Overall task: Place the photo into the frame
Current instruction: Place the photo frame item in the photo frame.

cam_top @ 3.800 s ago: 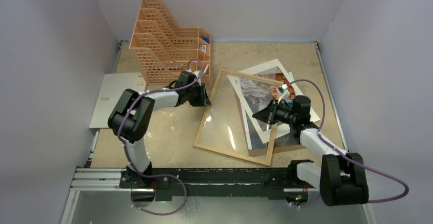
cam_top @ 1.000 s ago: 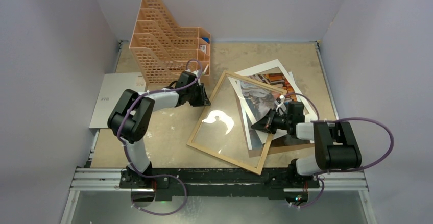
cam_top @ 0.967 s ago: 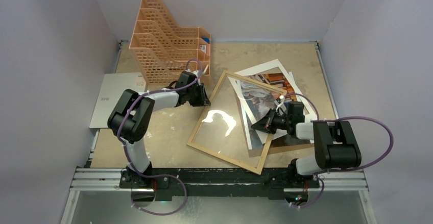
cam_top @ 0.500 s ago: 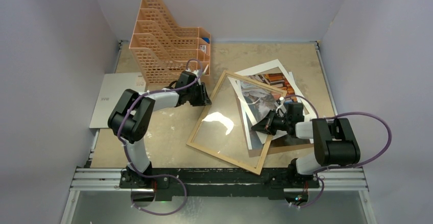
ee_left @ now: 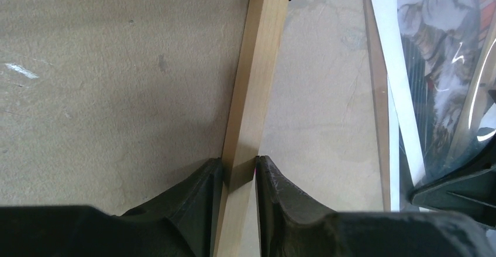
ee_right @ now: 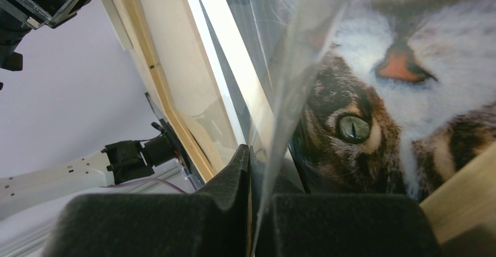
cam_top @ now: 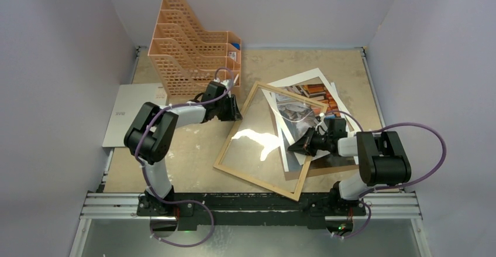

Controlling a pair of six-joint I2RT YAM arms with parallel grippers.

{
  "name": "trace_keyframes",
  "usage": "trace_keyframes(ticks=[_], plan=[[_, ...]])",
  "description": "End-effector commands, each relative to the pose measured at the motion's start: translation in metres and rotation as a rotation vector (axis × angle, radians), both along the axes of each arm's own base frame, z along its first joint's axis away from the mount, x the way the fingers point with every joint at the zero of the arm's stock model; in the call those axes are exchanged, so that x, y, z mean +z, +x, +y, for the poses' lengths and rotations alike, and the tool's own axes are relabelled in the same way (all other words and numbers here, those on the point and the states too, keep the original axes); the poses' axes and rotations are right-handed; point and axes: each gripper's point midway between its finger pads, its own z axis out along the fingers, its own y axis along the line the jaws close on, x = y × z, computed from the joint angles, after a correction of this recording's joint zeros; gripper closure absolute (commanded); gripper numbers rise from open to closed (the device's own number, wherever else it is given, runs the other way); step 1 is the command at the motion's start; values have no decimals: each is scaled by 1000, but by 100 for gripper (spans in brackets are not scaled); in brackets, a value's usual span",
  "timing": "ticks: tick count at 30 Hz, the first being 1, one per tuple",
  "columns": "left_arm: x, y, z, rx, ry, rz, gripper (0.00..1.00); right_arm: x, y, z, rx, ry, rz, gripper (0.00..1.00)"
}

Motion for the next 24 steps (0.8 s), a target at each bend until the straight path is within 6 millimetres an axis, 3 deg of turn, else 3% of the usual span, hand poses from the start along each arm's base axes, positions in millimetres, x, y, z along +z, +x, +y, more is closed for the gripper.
trace_keyframes(ticks=[1,19,24], plan=[[-62,-38,23,-29,201,137,71,4,-24,12,103,63,59,97],[-74,-41,28,-76,383,128,70,0,-21,10,113,38,62,95],[-84,-45,38,-66,464,157,75,2,-18,9,119,23,53,89]])
